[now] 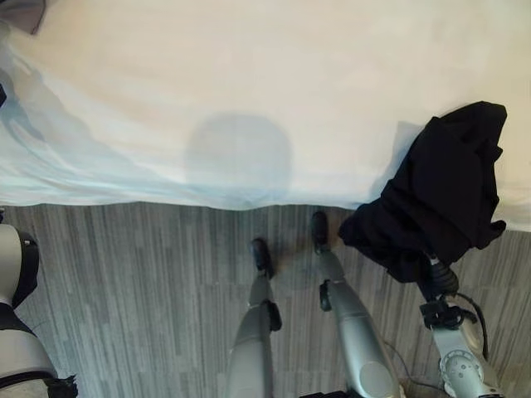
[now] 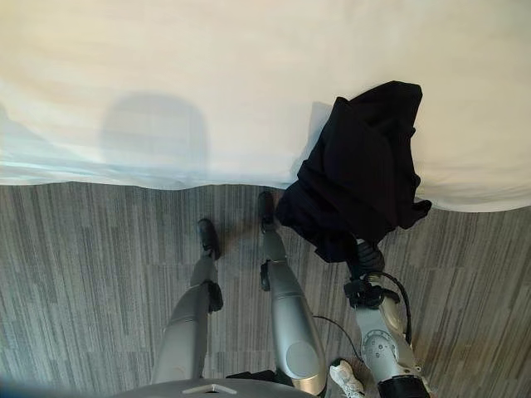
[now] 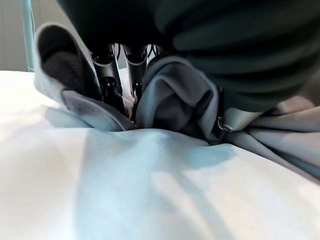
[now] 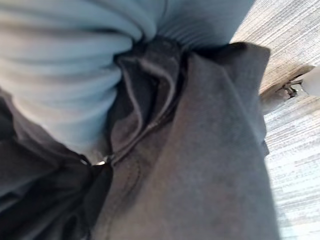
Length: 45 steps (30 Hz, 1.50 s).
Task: Pick up bed clothes into laundry basket.
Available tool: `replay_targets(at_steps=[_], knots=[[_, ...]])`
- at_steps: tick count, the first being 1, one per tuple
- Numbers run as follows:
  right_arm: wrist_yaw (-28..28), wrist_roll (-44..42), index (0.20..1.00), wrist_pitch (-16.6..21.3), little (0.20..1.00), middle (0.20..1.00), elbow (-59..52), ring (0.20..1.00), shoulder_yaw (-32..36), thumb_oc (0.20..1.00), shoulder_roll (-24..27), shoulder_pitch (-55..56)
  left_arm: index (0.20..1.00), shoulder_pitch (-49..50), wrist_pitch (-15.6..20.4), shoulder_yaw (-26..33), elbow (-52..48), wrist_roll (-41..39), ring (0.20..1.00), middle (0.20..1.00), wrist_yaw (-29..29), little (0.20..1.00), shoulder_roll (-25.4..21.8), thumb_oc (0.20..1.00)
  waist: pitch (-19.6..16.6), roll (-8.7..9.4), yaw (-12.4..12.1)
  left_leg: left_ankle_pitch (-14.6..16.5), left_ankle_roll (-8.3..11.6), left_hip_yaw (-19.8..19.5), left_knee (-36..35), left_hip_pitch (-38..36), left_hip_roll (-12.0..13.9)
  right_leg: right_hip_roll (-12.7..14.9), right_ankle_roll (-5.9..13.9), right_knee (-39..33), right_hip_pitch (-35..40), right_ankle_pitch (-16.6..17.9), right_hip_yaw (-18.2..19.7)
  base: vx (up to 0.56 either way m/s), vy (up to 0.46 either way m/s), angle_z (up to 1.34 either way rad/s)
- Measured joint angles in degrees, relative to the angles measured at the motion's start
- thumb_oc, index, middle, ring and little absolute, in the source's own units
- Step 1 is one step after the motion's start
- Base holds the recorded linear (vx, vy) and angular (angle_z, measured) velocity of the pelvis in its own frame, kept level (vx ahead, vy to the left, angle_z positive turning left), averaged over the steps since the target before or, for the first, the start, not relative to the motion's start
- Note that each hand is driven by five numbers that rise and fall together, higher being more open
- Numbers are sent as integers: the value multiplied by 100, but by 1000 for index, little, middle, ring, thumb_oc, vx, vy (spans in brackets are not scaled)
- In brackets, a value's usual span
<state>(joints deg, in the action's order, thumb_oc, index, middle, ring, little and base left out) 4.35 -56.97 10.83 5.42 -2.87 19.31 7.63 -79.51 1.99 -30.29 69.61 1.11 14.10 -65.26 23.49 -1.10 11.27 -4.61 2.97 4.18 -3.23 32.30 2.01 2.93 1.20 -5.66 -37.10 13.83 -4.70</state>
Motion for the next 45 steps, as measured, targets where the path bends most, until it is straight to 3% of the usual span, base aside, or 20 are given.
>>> replay_targets(at_steps=[2,3,4,5,7,8,10,12,14,17,18,26,29,31,32,35,36,38,43,45], knots=[[-5,0,200,-16,200,200,117,200,16,200,-12,-209,200,730,33,675,-456,-173,200,200,-140,200,93,200,-13,6,-35,2,1,25,-57,-324,1,0,0,1,275,-1,-2,90,41,-6],[-11,3,200,-32,200,200,225,200,33,200,-8,-344,200,1311,38,1328,-958,-390,200,200,-160,200,132,200,6,4,-45,4,1,48,-89,-501,2,0,0,1,434,-4,3,108,23,-18],[-26,7,200,-38,200,200,374,200,51,200,1,-443,200,2091,88,2029,-1543,-720,200,200,-176,200,354,200,8,12,-61,7,6,100,-165,-768,7,-14,0,-1,627,-7,47,59,3,-19],[-26,13,200,-37,200,200,450,200,77,200,19,-511,200,2486,181,2072,-1779,-995,200,200,-183,200,520,200,-17,-8,-154,7,8,100,-188,-992,20,-17,-10,-1,850,-17,44,92,15,-7],[-63,19,200,-31,200,200,444,200,273,200,-34,-559,200,4082,334,3043,-3492,-1796,200,200,-210,200,961,200,-56,-25,-249,133,109,-35,-205,-1393,19,-6,53,-3,1286,-241,7,147,32,16],[-192,37,200,-14,200,200,449,200,474,200,-26,-518,200,4903,544,3221,-4308,-2250,200,200,-191,200,1257,200,-205,-61,-444,134,111,-86,-203,-1477,27,-10,43,-2,1389,-260,-42,247,35,19],[-302,75,200,-46,200,200,461,200,763,200,-144,-493,200,5822,543,3837,-5110,-2519,200,200,-175,200,1790,200,-204,-71,-541,123,96,-119,-203,-1737,36,-19,46,-4,1653,-287,-69,224,38,11],[-493,86,200,-58,200,200,452,200,962,200,-241,-458,200,6527,543,3979,-5503,-2699,200,200,-155,200,2106,200,-211,-73,-718,191,114,-168,-208,-2207,68,-36,46,-4,2159,-376,-124,129,23,11],[-525,97,200,-8,200,200,408,200,1057,200,-252,-477,200,7084,551,4048,-5781,-2786,200,200,-141,200,2260,200,-599,-104,-832,296,110,-208,-233,-2360,69,-14,89,-4,2345,-543,-199,156,16,16],[-693,317,200,-49,200,200,141,200,1353,200,-248,-790,200,7519,551,4280,-6644,-2887,200,200,-203,200,2992,200,-704,-129,-1013,380,123,-335,-240,-3007,75,-15,61,-5,3077,-571,-299,87,-7,20],[-669,419,200,-23,200,200,-191,200,1306,200,-230,-923,200,7778,638,4294,-7105,-3028,200,200,-212,200,3425,200,-1300,-87,-1129,440,96,-402,-239,-3090,80,-16,95,-8,3160,-698,-369,38,-13,29],[-633,1197,200,-342,200,200,-1063,200,885,200,-115,-781,200,8246,733,4367,-7908,-3406,200,200,-442,200,4291,200,-1882,-83,-1273,445,37,-522,-211,-3585,55,14,143,-7,3728,-788,-493,0,-12,9],[-635,1200,200,-348,200,200,-886,200,895,200,-114,-744,200,8296,736,4393,-7794,-3405,200,200,-541,200,4190,200,-1951,-80,-1249,497,16,-521,-238,-3553,57,12,173,-9,3713,-841,-483,49,-37,-1],[-460,2175,200,-570,200,200,-1165,200,1034,200,-100,223,200,9110,767,4092,-7882,-3407,200,200,-916,200,5504,200,-2089,-167,-1297,547,-35,-530,-239,-3779,48,21,197,-4,3935,-913,-484,38,-51,3],[-421,2396,200,-672,200,200,-1107,200,983,200,-105,474,200,9430,615,3882,-7735,-3407,200,200,-1001,200,5727,200,-2119,-167,-1287,580,-48,-532,-239,-3875,54,13,203,-5,4038,-959,-489,0,0,0],[-374,2783,200,-936,200,200,-1008,200,912,200,-120,617,200,9553,248,3737,-7285,-3397,200,200,-1149,200,5688,200,-2103,-121,-1223,584,-55,-542,-239,-3855,81,-15,184,-3,4023,-965,-499,6,-11,0],[-370,2788,200,-932,200,200,-1011,200,963,200,-118,546,200,9492,225,3757,-7269,-3399,200,200,-1226,200,5586,200,-1868,-110,-1139,585,-58,-566,-239,-3858,82,-11,217,-5,4035,-1000,-524,-14,-30,-5],[-400,2783,200,-909,200,200,-907,200,1075,200,-115,415,200,9425,248,3826,-7351,-2675,200,200,-884,200,5285,200,-1864,-110,-1086,570,-36,-446,-217,-3744,111,-81,210,161,3784,-1010,-202,-29,-61,-28],[-545,2782,200,-871,200,200,-883,200,1788,200,-48,352,200,9077,302,4233,-7396,-2228,200,200,-731,200,4822,200,-1774,-121,-849,579,-20,-326,-131,-3687,128,-108,196,307,3607,-1041,-73,-56,-29,-23],[-671,2778,200,-791,200,200,-744,200,1716,200,85,-55,200,8955,338,4719,-7649,-2224,200,200,-509,200,4620,200,-1562,168,-922,603,-4,-595,258,-3618,-15,-140,167,542,3328,-1037,527,-144,-21,-118]])
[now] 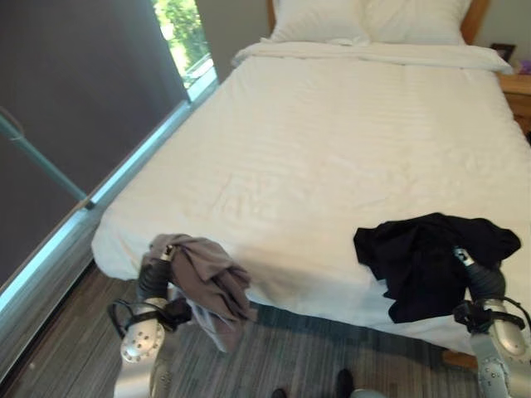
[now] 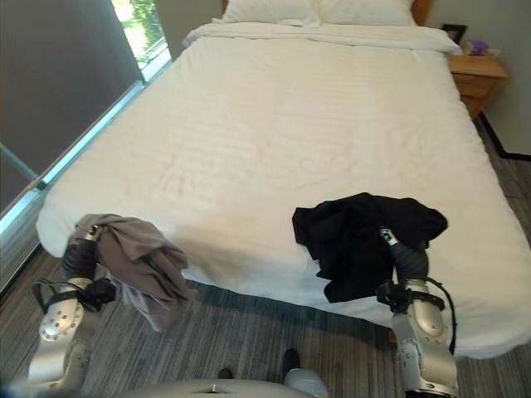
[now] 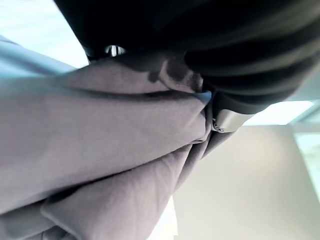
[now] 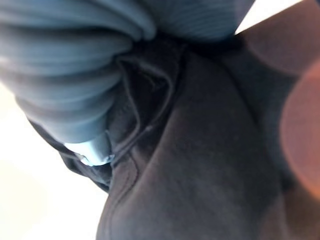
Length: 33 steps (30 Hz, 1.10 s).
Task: Pick up bed clothes into laundry basket.
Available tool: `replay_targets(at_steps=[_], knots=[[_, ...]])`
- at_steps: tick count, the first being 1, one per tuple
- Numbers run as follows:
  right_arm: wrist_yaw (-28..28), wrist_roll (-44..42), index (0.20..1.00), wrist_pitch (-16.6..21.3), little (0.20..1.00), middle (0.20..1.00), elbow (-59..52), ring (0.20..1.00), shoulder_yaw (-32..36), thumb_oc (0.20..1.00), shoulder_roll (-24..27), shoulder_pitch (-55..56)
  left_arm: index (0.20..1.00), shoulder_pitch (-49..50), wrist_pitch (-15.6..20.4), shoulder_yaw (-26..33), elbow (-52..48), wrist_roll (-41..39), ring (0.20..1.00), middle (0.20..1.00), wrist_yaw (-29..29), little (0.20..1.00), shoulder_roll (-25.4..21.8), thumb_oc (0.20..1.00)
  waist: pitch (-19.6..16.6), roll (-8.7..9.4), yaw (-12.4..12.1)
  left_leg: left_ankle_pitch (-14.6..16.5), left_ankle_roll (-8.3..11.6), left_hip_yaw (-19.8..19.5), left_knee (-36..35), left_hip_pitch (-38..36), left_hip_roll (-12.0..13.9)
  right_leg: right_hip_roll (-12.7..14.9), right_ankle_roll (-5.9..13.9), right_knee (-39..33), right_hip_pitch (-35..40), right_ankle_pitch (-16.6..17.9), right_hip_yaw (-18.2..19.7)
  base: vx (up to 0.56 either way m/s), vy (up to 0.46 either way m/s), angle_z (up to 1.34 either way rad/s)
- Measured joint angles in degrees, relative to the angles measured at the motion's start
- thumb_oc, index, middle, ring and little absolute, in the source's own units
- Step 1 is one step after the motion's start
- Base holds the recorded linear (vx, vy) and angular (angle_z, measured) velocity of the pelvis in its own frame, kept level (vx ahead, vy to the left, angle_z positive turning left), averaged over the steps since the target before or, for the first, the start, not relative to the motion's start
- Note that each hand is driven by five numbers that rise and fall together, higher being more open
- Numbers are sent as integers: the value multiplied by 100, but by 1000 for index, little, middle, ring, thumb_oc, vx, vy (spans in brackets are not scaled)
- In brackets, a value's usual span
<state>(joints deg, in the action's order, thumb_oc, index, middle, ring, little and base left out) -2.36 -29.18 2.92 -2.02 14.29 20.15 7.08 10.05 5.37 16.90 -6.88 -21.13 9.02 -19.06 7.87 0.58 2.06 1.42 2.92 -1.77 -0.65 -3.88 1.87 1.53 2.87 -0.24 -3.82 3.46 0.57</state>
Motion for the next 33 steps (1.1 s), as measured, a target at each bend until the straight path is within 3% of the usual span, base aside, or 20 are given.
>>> replay_targets(at_steps=[3,4,5,8,10,11,12,14,15,17,18,19,21,22,23,26,27,29,32,33], knots=[[-45,-3,200,187,200,200,32,200,37,200,181,-285,200,-252,191,415,-120,4,200,200,230,200,-40,200,129,108,-16,479,68,-1484,612,210,-145,-108,27,97,-241,66,637,-144,61,-137],[-102,-3,200,230,200,200,35,200,74,200,122,-364,200,-268,312,624,-223,7,200,200,374,200,-42,200,151,191,-71,708,-71,-1996,740,153,-354,-218,159,234,-457,151,1264,-199,128,-178],[-113,-3,200,277,200,200,1,200,93,200,129,-418,200,-299,345,704,-252,8,200,200,429,200,-49,200,167,177,-94,814,-83,-2104,788,214,-429,-244,191,263,-490,193,1455,-205,177,-176],[-247,29,200,329,200,200,-102,200,648,200,-123,206,200,-562,416,704,-291,193,200,200,447,200,-183,200,293,445,466,926,-299,-1578,940,198,-789,-50,519,1,-578,408,2123,-235,208,-118],[-369,171,200,346,200,200,-273,200,1026,200,-414,519,200,-451,448,699,-396,230,200,200,447,200,-384,200,326,500,508,755,-595,-817,664,253,-827,13,879,25,-931,257,2461,-283,41,-170],[-447,172,200,350,200,200,-290,200,1096,200,-508,622,200,-482,448,708,-369,250,200,200,450,200,-433,200,354,499,638,733,-634,-551,777,336,-858,12,893,124,-1006,247,2316,-486,15,-165],[-476,210,200,357,200,200,-269,200,1042,200,-602,714,200,-428,458,724,-324,334,200,200,466,200,-485,200,404,454,687,730,-680,32,912,433,-809,175,343,78,-1013,22,1622,-342,12,-183],[-501,311,200,346,200,200,-218,200,871,200,-576,536,200,-231,483,758,-142,397,200,200,467,200,-331,200,581,76,490,799,-772,1046,918,419,-366,528,18,1085,-1444,-443,-879,-289,-17,-214],[-494,442,200,349,200,200,-299,200,746,200,-568,629,200,-188,448,752,-99,393,200,200,465,200,-184,200,584,-47,467,758,-700,1081,822,289,-251,790,68,1789,-1505,-597,-1436,-315,-36,-183],[-492,578,200,329,200,200,-356,200,627,200,-567,593,200,-239,454,740,-119,357,200,200,528,200,97,200,601,-171,348,761,-700,1798,617,108,-108,1116,381,2958,-1287,-995,-1333,-273,-74,-165],[-487,664,200,328,200,200,-367,200,552,200,-571,493,200,-220,450,739,-105,332,200,200,557,200,79,200,577,-160,189,743,-694,1908,575,64,-105,1198,434,3006,-1165,-1015,-1352,-190,-200,-194],[-490,680,200,356,200,200,-476,200,441,200,-561,317,200,-275,452,704,-113,318,200,200,615,200,79,200,537,-83,74,746,-684,2481,647,108,-63,1492,569,2993,-863,-1112,-1652,-90,-175,-201],[-455,679,200,367,200,200,-479,200,193,200,-590,84,200,-172,457,677,-125,320,200,200,597,200,69,200,449,-14,-91,704,-607,2811,500,98,-42,1498,645,2308,-521,-1083,-2034,46,-191,-168],[-450,679,200,367,200,200,-497,200,113,200,-642,65,200,-168,454,676,-123,319,200,200,568,200,33,200,398,71,-108,671,-554,2798,474,152,-53,1320,760,1503,-141,-792,-1943,161,-397,-77],[-458,669,200,370,200,200,-407,200,127,200,-633,229,200,-277,453,519,-42,315,200,200,492,200,130,200,351,124,59,599,-432,2748,492,180,-5,1050,623,651,343,-564,-1845,159,-370,-27],[-420,646,200,341,200,200,-286,200,60,200,-654,579,200,-402,449,54,28,47,200,200,364,200,122,200,279,134,210,538,-252,2699,833,218,313,728,401,683,327,-703,-1454,72,-205,-23],[-248,613,200,305,200,200,-115,200,-132,200,-658,628,200,-399,443,-165,97,-159,200,200,253,200,250,200,251,342,79,485,-149,1942,1786,527,477,581,111,730,271,-837,-1033,50,-165,-124],[-196,605,200,300,200,200,-163,200,-271,200,-512,678,200,-348,383,-564,210,-320,200,200,168,200,441,200,172,325,-117,572,17,971,2255,787,488,383,-63,537,294,-597,-519,98,-99,-159],[-192,377,200,275,200,200,-140,200,-391,200,-466,703,200,-482,305,-1232,267,-350,200,200,-247,200,511,200,216,423,-67,516,-59,700,953,1114,181,217,-264,293,252,-567,-45,220,-52,-95],[-99,382,200,270,200,200,-50,200,-568,200,-413,681,200,-216,279,-1242,333,-350,200,200,-404,200,488,200,221,432,-117,372,-67,165,448,1203,-109,207,-314,111,386,-531,181,178,36,-93]])
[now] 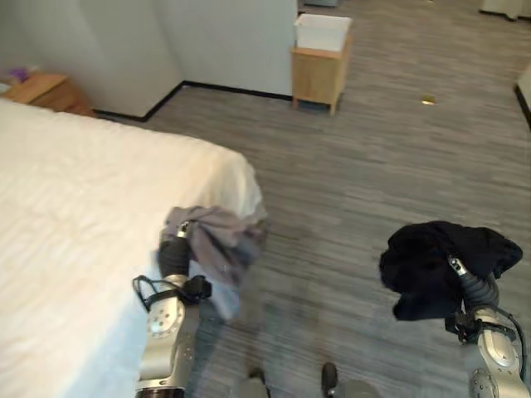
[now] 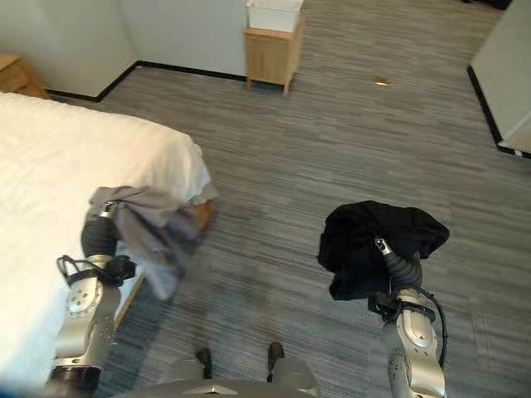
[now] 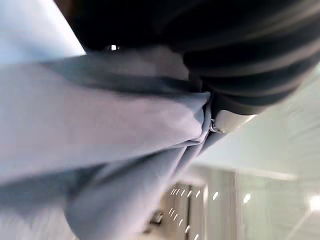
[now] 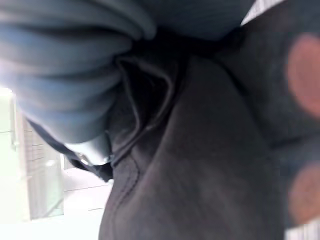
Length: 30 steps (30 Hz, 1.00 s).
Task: Pick up bed clothes into laundry basket.
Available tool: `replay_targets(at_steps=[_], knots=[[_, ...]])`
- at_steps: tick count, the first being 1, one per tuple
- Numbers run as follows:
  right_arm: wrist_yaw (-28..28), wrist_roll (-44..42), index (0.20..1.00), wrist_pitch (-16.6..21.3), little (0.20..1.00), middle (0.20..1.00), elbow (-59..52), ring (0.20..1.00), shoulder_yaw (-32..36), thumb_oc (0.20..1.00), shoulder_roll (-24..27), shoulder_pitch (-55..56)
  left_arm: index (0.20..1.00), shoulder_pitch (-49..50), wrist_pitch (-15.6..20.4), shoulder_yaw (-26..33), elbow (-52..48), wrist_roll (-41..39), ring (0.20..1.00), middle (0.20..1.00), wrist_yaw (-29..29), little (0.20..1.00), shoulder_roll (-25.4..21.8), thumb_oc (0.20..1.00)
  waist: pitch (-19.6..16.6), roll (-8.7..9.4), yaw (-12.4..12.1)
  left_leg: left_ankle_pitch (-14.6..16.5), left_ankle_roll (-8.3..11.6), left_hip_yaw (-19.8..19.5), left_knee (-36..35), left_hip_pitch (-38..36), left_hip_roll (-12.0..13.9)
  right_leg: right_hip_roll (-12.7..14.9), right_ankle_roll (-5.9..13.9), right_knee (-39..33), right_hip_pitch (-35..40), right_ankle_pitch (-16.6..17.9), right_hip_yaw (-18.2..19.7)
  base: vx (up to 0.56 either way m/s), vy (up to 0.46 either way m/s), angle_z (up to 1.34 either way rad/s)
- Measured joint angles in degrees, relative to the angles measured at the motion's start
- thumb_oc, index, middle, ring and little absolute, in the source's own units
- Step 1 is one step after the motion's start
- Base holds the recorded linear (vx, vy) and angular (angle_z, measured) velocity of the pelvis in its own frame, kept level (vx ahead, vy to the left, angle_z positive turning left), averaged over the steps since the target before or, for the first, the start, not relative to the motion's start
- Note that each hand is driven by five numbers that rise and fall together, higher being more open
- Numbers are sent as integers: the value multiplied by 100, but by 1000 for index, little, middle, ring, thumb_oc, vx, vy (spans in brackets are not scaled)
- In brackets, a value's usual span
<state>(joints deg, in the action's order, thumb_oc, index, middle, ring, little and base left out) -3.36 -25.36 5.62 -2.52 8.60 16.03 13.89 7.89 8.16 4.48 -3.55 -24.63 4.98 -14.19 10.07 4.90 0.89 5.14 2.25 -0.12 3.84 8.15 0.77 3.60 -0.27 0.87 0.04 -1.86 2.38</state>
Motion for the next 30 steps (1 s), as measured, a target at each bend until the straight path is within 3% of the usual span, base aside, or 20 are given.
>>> replay_targets(at_steps=[2,4,5,7,10,13,14,15,16,17,18,19,21,23,26,28,29,30], knots=[[101,5,200,-18,200,200,109,200,-45,200,92,-2,200,216,-14,-1,100,0,200,200,-92,200,-1,200,35,-72,-29,-179,-40,-224,-202,81,-144,-35,13,-147,163,30,67,121,89,-59],[126,9,200,-32,200,200,103,200,76,200,158,212,200,235,-90,-5,136,0,200,200,-153,200,1,200,-19,-457,29,-235,-98,-55,-176,83,-24,-261,147,-371,471,-5,-38,116,146,-21],[141,14,200,-55,200,200,106,200,61,200,138,255,200,222,-94,84,116,0,200,200,-158,200,-27,200,-19,-494,2,-537,-142,12,-254,4,-29,-248,272,-311,537,-124,38,162,195,-26],[128,32,200,-72,200,200,80,200,225,200,45,424,200,233,-104,349,45,117,200,200,-128,200,-204,200,-8,-528,77,-1144,-400,152,-695,-442,-347,75,598,-258,790,-303,55,180,250,-16],[131,42,200,-79,200,200,12,200,224,200,20,452,200,233,-73,1054,7,116,200,200,161,200,-165,200,-13,-516,48,-1158,-457,123,-848,-558,-632,365,737,-259,871,-350,-124,148,206,20],[102,61,200,-176,200,200,25,200,237,200,-68,251,200,215,-73,1609,19,118,200,200,558,200,-203,200,-2,-521,-119,-1122,-549,57,-854,-644,-694,413,802,56,826,-357,-244,59,124,21],[92,60,200,-179,200,200,32,200,236,200,-80,158,200,229,-72,1681,19,119,200,200,627,200,-210,200,21,-536,-154,-1079,-612,39,-864,-707,-667,405,910,344,694,-441,-241,74,157,-13],[88,61,200,-175,200,200,37,200,235,200,-75,-105,200,294,-54,1740,34,118,200,200,749,200,-221,200,109,-678,-269,-978,-745,73,-862,-828,-560,337,1092,1341,272,-562,-245,49,107,-31],[85,61,200,-157,200,200,38,200,203,200,-76,-400,200,324,34,1738,147,114,200,200,831,200,-229,200,210,-777,-300,-878,-805,115,-866,-905,-497,290,1234,2841,-525,-782,-279,177,97,-34],[90,61,200,-146,200,200,-17,200,179,200,-93,-512,200,308,64,1732,225,111,200,200,855,200,-234,200,270,-771,-294,-843,-812,167,-835,-911,-514,335,1179,3340,-950,-931,-253,153,34,-14],[88,61,200,-145,200,200,-79,200,179,200,-90,-548,200,303,63,1661,232,109,200,200,865,200,-239,200,321,-746,-268,-845,-805,176,-798,-939,-563,349,1155,3327,-1214,-970,-231,250,33,-6],[97,65,200,-114,200,200,-105,200,157,200,-72,-538,200,302,124,1615,244,98,200,200,859,200,-207,200,375,-687,-248,-622,-871,144,-695,-882,-591,269,1107,3267,-1701,-983,-168,307,-63,19],[60,62,200,-116,200,200,-111,200,195,200,-122,-424,200,248,123,1535,240,96,200,200,842,200,-225,200,486,-665,-140,-525,-854,108,-628,-859,-547,117,925,2520,-2202,-815,-272,372,-101,27],[-37,59,200,-119,200,200,-102,200,214,200,-145,-287,200,21,122,1493,328,95,200,200,864,200,-326,200,544,-527,-67,-441,-725,104,-597,-804,-553,112,788,784,-2387,-367,-478,447,-135,31],[-83,55,200,-124,200,200,-49,200,209,200,-249,-311,200,74,126,1435,399,118,200,200,829,200,-340,200,512,-443,58,23,-598,92,-364,-991,-480,221,590,142,-2297,103,-838,574,-166,17],[-74,54,200,-124,200,200,-44,200,216,200,-241,-302,200,291,122,1325,429,120,200,200,772,200,-339,200,428,-545,81,383,-351,112,-392,-1398,-211,278,529,611,-2086,246,-1279,626,-201,-11],[-50,50,200,-106,200,200,33,200,205,200,-228,-243,200,433,124,1268,436,116,200,200,749,200,-320,200,344,-606,99,601,-70,98,-290,-1681,-17,254,367,995,-1815,66,-1575,891,-369,-15],[-22,46,200,-120,200,200,144,200,202,200,-199,-247,200,579,120,1186,434,117,200,200,722,200,-263,200,237,-693,113,965,161,101,363,-1644,188,157,310,1307,-1709,85,-1750,783,-444,11]])
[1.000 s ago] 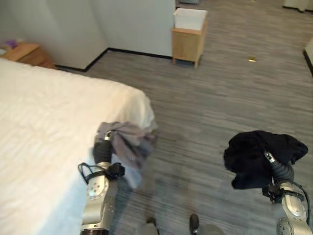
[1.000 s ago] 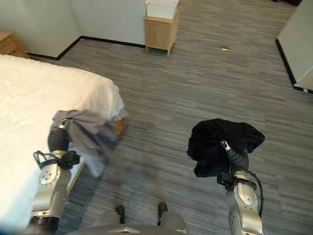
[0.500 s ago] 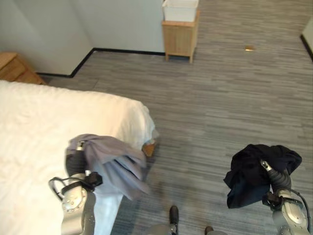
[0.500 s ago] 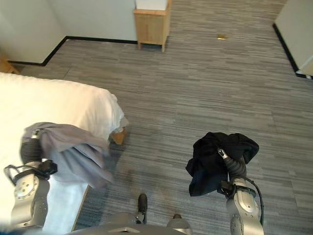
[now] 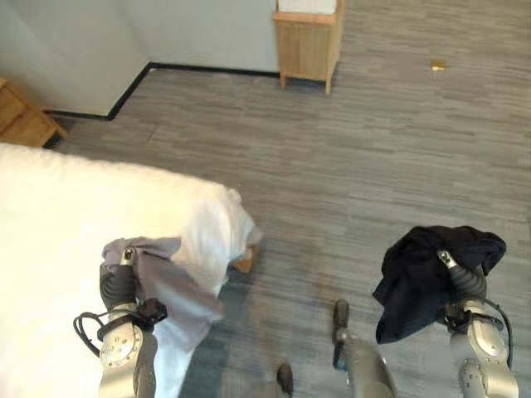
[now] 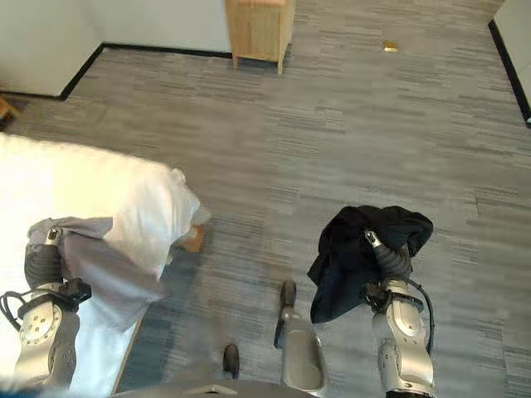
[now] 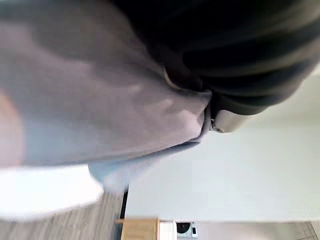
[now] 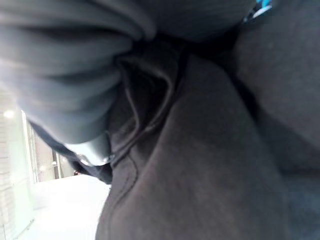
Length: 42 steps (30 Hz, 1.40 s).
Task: Pick up bed clothes into laundry basket.
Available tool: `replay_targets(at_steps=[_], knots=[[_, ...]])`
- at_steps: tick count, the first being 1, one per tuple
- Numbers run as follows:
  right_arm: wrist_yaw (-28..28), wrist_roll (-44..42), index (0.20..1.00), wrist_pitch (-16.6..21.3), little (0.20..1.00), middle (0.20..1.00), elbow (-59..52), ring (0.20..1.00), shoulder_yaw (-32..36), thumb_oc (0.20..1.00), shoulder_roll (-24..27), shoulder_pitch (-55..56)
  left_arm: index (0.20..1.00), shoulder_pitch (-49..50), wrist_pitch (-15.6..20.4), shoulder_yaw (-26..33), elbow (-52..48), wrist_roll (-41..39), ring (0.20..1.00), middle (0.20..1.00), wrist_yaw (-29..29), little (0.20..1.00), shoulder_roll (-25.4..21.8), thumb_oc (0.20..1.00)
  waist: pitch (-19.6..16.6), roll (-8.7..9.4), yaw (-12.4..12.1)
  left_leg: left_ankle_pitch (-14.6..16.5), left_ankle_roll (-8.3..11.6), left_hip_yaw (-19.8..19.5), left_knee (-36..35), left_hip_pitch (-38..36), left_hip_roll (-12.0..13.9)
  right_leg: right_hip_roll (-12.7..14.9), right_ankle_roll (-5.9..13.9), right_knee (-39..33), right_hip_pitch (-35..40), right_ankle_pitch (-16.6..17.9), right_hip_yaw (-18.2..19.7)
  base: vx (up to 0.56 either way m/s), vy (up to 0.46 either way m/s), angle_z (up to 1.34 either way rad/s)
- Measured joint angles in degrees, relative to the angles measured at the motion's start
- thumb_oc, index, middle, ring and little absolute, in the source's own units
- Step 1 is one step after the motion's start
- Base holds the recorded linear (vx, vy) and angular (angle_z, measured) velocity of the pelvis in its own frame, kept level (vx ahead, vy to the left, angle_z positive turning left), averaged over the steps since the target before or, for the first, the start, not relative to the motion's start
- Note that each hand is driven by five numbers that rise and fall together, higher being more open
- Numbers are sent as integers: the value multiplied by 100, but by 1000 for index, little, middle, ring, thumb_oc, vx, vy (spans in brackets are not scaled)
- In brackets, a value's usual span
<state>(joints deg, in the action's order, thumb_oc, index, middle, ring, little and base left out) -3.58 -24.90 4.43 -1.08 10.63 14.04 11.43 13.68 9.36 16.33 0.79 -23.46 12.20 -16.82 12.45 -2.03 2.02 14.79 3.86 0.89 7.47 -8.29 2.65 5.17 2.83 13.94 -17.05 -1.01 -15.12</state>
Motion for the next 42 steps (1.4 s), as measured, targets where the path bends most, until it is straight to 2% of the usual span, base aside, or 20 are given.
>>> replay_targets(at_steps=[1,2,3,5,8,9,10,12,15,18,19,21,23,24,26,32,34,37,40,42], knots=[[16,-20,200,4,200,200,191,200,10,200,119,-73,200,-13,-5,-141,37,-36,200,200,-74,200,94,200,-80,112,87,-86,345,-272,2616,1075,62,-43,-270,615,29,-607,-35,788,-496,-2],[43,-36,200,9,200,200,209,200,76,200,241,-36,200,-37,-6,-226,35,-58,200,200,-128,200,157,200,-119,112,16,-355,226,-341,3856,1647,167,-109,-556,738,96,-745,15,520,-393,-9],[40,-43,200,4,200,200,227,200,51,200,371,-39,200,-26,-17,-314,35,-65,200,200,-135,200,170,200,-171,94,-26,-584,339,-425,4288,1849,189,-215,-657,791,220,-847,46,537,-291,-30],[-12,-44,200,4,200,200,168,200,246,200,440,-81,200,-150,-69,-255,-286,-75,200,200,-232,200,137,200,-51,346,-259,-981,-61,-446,5485,2786,-199,-481,-794,479,726,-1140,483,725,-213,-73],[-124,-48,200,13,200,200,136,200,399,200,282,-168,200,-305,-76,-246,-223,-128,200,200,-247,200,128,200,67,541,-409,-908,-80,50,4256,3091,-447,-583,-760,-460,1816,-1005,827,698,-15,-94],[-123,-98,200,136,200,200,76,200,346,200,418,31,200,-228,-69,-480,-191,-129,200,200,-359,200,46,200,-114,208,-363,-2001,-1173,311,1263,3082,-813,-1021,-176,7,2512,-1281,834,1155,62,-113],[-143,-95,200,179,200,200,22,200,211,200,516,267,200,-115,-66,-606,-179,-125,200,200,-399,200,15,200,-320,-71,-344,-2243,-1576,289,414,2995,-888,-1250,-17,352,2601,-1375,869,969,43,-127],[-164,-74,200,173,200,200,110,200,-147,200,512,436,200,123,-33,-538,-183,-124,200,200,-427,200,-222,200,-758,37,-610,-2181,-1623,39,-668,2676,-1194,-1357,230,-271,3345,-1858,1341,724,26,-137],[-82,-8,200,86,200,200,231,200,-379,200,478,312,200,-290,-114,-548,29,-109,200,200,-427,200,-90,200,-807,783,-547,-2167,-1616,265,42,2689,-1666,-756,169,-666,3897,-1758,1509,674,125,-52],[-54,18,200,-65,200,200,80,200,-182,200,451,218,200,-684,-218,-700,66,-111,200,200,-526,200,218,200,-527,327,-523,-1639,-1727,-10,43,1867,-1505,-430,111,15,3789,-1853,1347,664,237,-5],[-1,27,200,-75,200,200,-4,200,-224,200,429,245,200,-754,-216,-675,48,-110,200,200,-532,200,195,200,-530,331,-556,-1488,-1732,18,86,1662,-1526,-233,329,603,3590,-1501,1348,497,275,-17],[95,35,200,-72,200,200,-206,200,-302,200,374,126,200,-902,-211,-460,-45,-100,200,200,-575,200,157,200,-458,380,-572,-993,-1746,238,334,1489,-1617,70,579,3216,2351,231,1401,305,255,3],[169,60,200,-53,200,200,-267,200,-253,200,307,-21,200,-959,-209,-360,30,-98,200,200,-592,200,166,200,-407,329,-490,-880,-1735,3,229,1179,-1739,373,215,4636,1119,60,1300,592,278,44],[131,175,200,-74,200,200,-255,200,-196,200,326,-111,200,-930,-232,-553,12,-100,200,200,-550,200,264,200,-116,-75,-290,-729,-1766,-531,110,746,-1598,169,-3,5373,164,-403,1129,521,100,97],[138,227,200,-167,200,200,-212,200,-282,200,323,-88,200,-970,-242,-782,29,-97,200,200,-585,200,284,200,27,-548,-60,-862,-1512,-934,-239,253,-1218,-237,-12,5048,-659,-746,1090,552,-50,142],[269,219,200,-153,200,200,56,200,-235,200,258,187,200,-693,-216,-720,16,-110,200,200,-589,200,6,200,-182,267,-50,-368,-765,-1348,-638,-983,-1125,-431,78,58,-723,-304,1691,582,-152,122],[218,216,200,-164,200,200,316,200,-105,200,314,206,200,-555,-286,-760,156,-109,200,200,-594,200,254,200,-253,233,-40,-216,-444,-1434,-466,-1251,-882,-671,-231,11,-330,410,1944,641,-247,100],[250,205,200,-161,200,200,308,200,-49,200,297,39,200,-431,-284,-709,97,-109,200,200,-615,200,243,200,-264,206,-72,-143,-393,-1421,186,-1067,-635,-954,-552,237,-180,414,1948,463,-184,37],[284,167,200,-125,200,200,431,200,-38,200,341,-303,200,-467,-287,-709,5,-114,200,200,-639,200,294,200,-220,271,-78,-469,-265,-1366,577,-769,-639,-1009,-708,319,137,145,1803,474,-257,10],[290,-1,200,-94,200,200,455,200,-133,200,464,-449,200,-543,-253,-691,20,-217,200,200,-637,200,363,200,-218,244,-131,-785,26,-1020,2586,5,-686,-872,-897,283,556,-312,1305,410,-404,22]])
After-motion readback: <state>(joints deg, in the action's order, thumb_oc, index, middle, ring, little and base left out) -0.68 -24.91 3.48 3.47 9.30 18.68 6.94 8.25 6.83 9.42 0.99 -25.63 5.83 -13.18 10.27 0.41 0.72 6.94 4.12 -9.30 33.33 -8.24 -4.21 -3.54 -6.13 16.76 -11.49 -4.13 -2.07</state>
